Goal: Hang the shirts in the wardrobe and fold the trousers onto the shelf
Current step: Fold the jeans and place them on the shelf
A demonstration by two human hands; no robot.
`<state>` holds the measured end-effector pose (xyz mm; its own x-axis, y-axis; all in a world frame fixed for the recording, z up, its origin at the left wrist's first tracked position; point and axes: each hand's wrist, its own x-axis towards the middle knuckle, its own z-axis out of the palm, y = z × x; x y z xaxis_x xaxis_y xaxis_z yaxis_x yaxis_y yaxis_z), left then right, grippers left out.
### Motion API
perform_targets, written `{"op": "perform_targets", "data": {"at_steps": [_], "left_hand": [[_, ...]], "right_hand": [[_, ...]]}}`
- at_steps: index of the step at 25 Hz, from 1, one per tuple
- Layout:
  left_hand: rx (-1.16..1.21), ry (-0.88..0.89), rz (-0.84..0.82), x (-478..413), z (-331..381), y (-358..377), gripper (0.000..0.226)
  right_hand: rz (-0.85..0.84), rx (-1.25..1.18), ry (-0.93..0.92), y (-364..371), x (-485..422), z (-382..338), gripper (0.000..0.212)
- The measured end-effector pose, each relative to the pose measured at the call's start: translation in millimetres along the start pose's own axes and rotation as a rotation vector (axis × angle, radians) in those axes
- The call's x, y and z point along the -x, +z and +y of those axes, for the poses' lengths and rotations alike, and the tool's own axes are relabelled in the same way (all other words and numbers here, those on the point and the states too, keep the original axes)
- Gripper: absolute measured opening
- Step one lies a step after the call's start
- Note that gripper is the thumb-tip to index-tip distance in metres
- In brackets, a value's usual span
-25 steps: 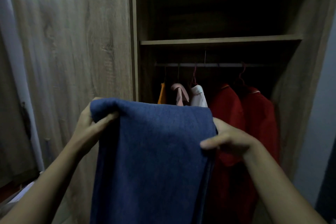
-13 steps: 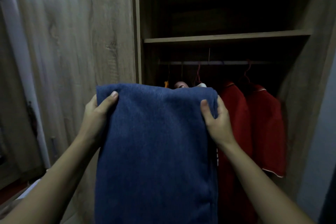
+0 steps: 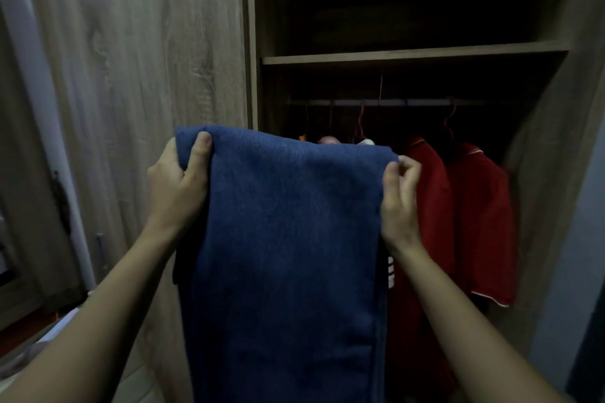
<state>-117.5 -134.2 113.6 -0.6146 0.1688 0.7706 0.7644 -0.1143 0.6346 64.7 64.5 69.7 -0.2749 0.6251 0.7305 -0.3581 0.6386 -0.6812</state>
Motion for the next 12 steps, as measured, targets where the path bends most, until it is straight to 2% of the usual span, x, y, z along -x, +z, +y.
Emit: {"op": "perform_targets", "data": {"at_steps": [3, 4, 5, 7, 8, 10, 12], "left_hand": [[0.115, -0.083, -0.012, -8, 4, -4, 0.025], [0.128, -0.097, -0.016, -9, 4, -4, 0.028], [0.123, -0.104, -0.021, -11, 3, -4, 0.028], [0.118, -0.109, -0.066, -12, -2, -6, 0.027], [0.124, -0.124, -0.118, -13, -3, -7, 0.032], [0.189, -0.226, -0.255, -14, -8, -10, 0.043], [0.333, -0.379, -0.301, -9, -12, -10, 0.043]], "right_hand": [[-0.263, 0.006, 0.035, -4, 9, 9, 0.078], [-0.322, 0.007, 0.078, -2, 11, 9, 0.076], [-0.347, -0.031, 0.129, 1, 13, 9, 0.062], [-0.302, -0.103, 0.181, 6, 13, 9, 0.028], [-0.271, -0.113, 0.180, 8, 13, 9, 0.020], [-0.238, -0.132, 0.180, 12, 15, 9, 0.016], [-0.212, -0.126, 0.196, 15, 16, 10, 0.031]]}}
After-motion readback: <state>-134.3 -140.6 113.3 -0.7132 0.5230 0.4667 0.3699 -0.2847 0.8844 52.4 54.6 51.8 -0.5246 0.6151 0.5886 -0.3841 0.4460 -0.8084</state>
